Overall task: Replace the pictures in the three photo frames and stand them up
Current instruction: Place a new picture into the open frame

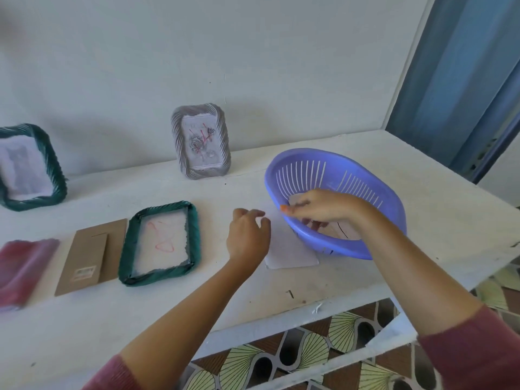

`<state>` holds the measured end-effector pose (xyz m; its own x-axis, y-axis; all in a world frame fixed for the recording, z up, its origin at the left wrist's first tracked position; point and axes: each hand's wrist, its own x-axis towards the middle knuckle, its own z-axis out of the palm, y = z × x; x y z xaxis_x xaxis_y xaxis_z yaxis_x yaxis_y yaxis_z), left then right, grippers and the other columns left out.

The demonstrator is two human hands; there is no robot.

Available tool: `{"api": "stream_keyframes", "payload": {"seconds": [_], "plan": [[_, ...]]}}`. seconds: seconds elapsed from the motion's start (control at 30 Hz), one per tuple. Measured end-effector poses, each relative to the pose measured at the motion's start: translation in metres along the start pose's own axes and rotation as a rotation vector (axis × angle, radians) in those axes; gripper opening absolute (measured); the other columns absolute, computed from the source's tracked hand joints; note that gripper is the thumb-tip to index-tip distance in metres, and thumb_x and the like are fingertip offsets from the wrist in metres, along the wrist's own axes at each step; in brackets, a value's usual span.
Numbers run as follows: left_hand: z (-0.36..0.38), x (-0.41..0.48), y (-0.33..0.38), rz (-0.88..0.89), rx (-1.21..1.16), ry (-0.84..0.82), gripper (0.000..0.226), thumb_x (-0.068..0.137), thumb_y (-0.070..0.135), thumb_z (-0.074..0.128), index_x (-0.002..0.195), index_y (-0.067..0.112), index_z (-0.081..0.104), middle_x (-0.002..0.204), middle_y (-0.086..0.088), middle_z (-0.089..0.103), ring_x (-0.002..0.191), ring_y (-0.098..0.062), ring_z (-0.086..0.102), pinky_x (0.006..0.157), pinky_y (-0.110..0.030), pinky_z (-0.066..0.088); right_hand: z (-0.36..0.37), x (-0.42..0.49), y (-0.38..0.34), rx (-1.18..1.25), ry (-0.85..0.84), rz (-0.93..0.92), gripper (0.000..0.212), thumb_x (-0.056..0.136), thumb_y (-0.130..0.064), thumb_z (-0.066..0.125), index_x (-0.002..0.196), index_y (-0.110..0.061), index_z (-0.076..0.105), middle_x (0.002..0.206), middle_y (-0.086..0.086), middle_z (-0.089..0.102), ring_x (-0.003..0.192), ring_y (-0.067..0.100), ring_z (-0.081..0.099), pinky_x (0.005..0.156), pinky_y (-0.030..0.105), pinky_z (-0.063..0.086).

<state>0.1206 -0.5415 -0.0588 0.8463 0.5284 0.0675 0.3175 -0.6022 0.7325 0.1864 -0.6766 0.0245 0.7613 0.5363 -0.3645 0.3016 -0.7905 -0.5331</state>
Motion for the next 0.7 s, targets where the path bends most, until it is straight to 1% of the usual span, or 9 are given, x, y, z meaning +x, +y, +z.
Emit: {"api": "stream_keyframes", "payload": {"seconds": [0.1,0.2,0.27,0.37,0.43,0.5,0.57,0.63,0.7], "plan": [[-0.005,0.002,0.014,0.061,-0.204,0.077,0.037,0.095,0.027,0.044,0.131,0.021,0.049,0.137,-0.004,0.040,0.117,-0.024,0.052,0.097,-0.031,0.041,-0.019,0.003,0.019,-0.193,0.121,0.182,0.046,0.086,-0.052,0.051,0.075,-0.008,0.048,0.073,0.006,0.050,0.066,0.021,0.054,0.061,0.028,0.039],[-0.004,0.006,0.025,0.184,-0.194,0.032,0.041,0.094,0.029,0.048,0.135,0.021,0.046,0.139,-0.006,0.041,0.123,-0.023,0.046,0.104,-0.036,0.041,-0.020,0.008,0.032,-0.344,0.047,0.342,0.036,0.083,-0.044,0.062,0.093,-0.010,0.053,0.080,0.008,0.050,0.060,0.020,0.045,0.055,0.027,0.034],[-0.002,0.008,0.028,0.205,-0.166,0.007,0.040,0.094,0.028,0.049,0.133,0.019,0.049,0.139,-0.006,0.043,0.125,-0.023,0.045,0.103,-0.034,0.041,-0.016,0.012,0.038,-0.320,-0.021,0.398,0.043,0.082,-0.038,0.067,0.111,-0.010,0.055,0.098,0.013,0.058,0.075,0.026,0.053,0.068,0.030,0.042],[0.000,0.009,0.028,0.194,-0.180,0.012,0.040,0.094,0.027,0.049,0.133,0.018,0.049,0.139,-0.004,0.045,0.122,-0.022,0.048,0.101,-0.034,0.043,-0.011,0.019,0.044,-0.339,-0.003,0.466,0.054,0.079,-0.031,0.071,0.120,-0.001,0.053,0.120,0.018,0.058,0.108,0.034,0.060,0.083,0.036,0.046],[0.001,0.010,0.027,0.198,-0.172,0.014,0.040,0.094,0.028,0.049,0.133,0.018,0.049,0.138,-0.003,0.046,0.121,-0.023,0.049,0.101,-0.034,0.043,-0.009,0.025,0.047,-0.352,0.024,0.502,0.041,0.078,-0.026,0.073,0.107,-0.001,0.056,0.106,0.017,0.063,0.100,0.032,0.064,0.076,0.034,0.046],[0.000,0.010,0.026,0.192,-0.164,0.005,0.041,0.094,0.029,0.049,0.133,0.019,0.049,0.139,-0.003,0.045,0.121,-0.023,0.049,0.102,-0.036,0.044,-0.011,0.027,0.049,-0.374,0.089,0.514,0.022,0.081,-0.018,0.070,0.083,-0.002,0.054,0.073,0.010,0.061,0.071,0.025,0.065,0.068,0.031,0.046],[-0.002,0.010,0.027,0.185,-0.162,-0.008,0.042,0.093,0.030,0.050,0.133,0.019,0.049,0.140,-0.003,0.045,0.122,-0.023,0.048,0.103,-0.037,0.044,-0.014,0.028,0.051,-0.393,0.181,0.493,0.012,0.083,-0.010,0.064,0.080,-0.004,0.054,0.060,0.007,0.055,0.058,0.022,0.058,0.062,0.029,0.045],[-0.006,0.010,0.029,0.164,-0.189,-0.024,0.040,0.093,0.029,0.051,0.132,0.020,0.051,0.139,-0.004,0.045,0.122,-0.023,0.048,0.103,-0.034,0.043,-0.018,0.028,0.050,-0.409,0.205,0.468,0.005,0.085,-0.006,0.054,0.090,-0.005,0.055,0.075,0.009,0.059,0.074,0.026,0.061,0.065,0.030,0.045],[-0.011,0.009,0.030,0.140,-0.241,-0.023,0.037,0.093,0.028,0.051,0.130,0.021,0.054,0.137,-0.004,0.046,0.121,-0.023,0.050,0.100,-0.030,0.041,-0.021,0.026,0.046,-0.413,0.159,0.448,0.011,0.088,-0.005,0.047,0.096,-0.005,0.055,0.103,0.015,0.062,0.089,0.031,0.058,0.070,0.031,0.043]]}}
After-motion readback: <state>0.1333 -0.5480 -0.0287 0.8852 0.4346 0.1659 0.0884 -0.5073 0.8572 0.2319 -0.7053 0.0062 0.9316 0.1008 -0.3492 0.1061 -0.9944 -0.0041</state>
